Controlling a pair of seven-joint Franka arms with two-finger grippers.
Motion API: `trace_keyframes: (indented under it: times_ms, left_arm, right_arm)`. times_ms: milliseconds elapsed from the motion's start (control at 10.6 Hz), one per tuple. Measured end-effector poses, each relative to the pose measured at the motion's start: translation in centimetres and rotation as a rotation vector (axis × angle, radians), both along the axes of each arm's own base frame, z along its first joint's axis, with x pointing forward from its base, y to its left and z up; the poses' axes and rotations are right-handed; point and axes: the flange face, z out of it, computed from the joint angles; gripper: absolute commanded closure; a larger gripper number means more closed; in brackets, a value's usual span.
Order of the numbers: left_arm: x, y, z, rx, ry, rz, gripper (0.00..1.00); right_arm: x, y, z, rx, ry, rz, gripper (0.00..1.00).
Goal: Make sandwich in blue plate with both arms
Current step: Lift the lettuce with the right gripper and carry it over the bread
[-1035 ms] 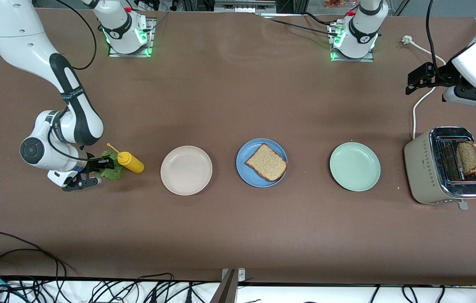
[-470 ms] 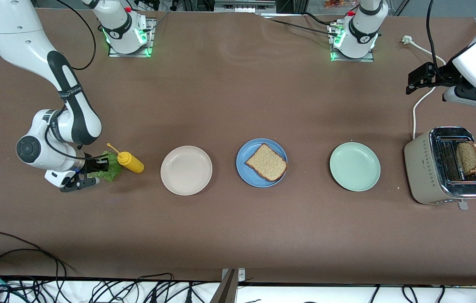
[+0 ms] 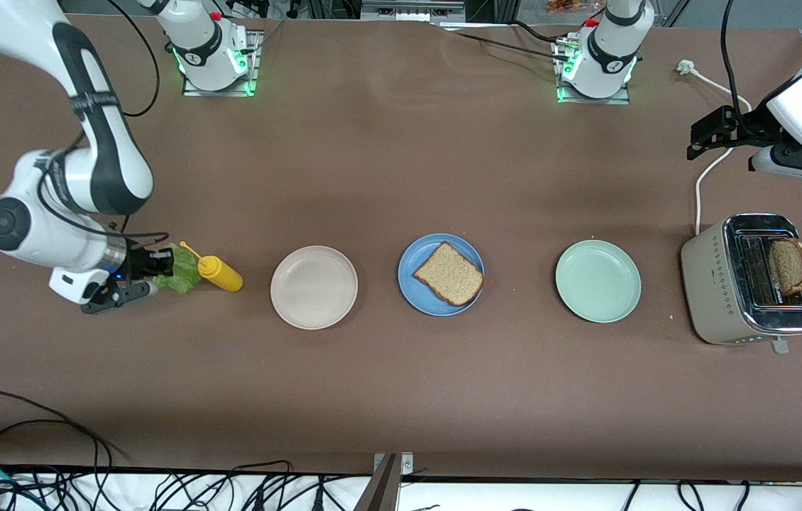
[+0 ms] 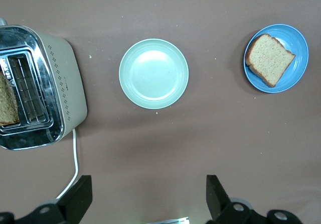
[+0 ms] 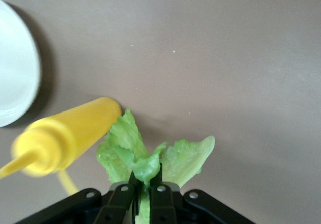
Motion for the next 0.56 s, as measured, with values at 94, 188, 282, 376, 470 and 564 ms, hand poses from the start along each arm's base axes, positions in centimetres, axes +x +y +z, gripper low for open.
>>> trace_keyframes:
  times_ms: [94, 188, 282, 376, 470, 564]
  left_arm:
    - [0.0, 0.0, 0.0, 0.000, 0.000, 0.001, 0.00]
    - [0.0, 0.1, 0.0, 0.000, 0.001, 0.002, 0.00]
    - [0.0, 0.2, 0.0, 0.000, 0.001, 0.004, 0.00]
    - [0.1, 0.3, 0.0, 0.000, 0.001, 0.005, 0.00]
    - [0.1, 0.3, -0.1, 0.000, 0.002, 0.006, 0.00]
    - [0.1, 0.3, -0.1, 0.000, 0.002, 0.006, 0.00]
  right_arm:
    - [-0.5, 0.4, 2.3, -0.001, 0.000, 0.008, 1.00]
    - [-1.0, 0.9, 4.2, 0.000, 0.003, 0.018, 1.00]
    - [-1.7, 1.8, 6.2, 0.000, 0.006, 0.034, 1.00]
    - [-2.4, 2.8, 8.2, 0.000, 0.009, 0.044, 1.00]
    - [-3.3, 3.6, 10.3, -0.001, 0.010, 0.054, 1.00]
    - [-4.0, 4.3, 12.0, -0.001, 0.010, 0.063, 1.00]
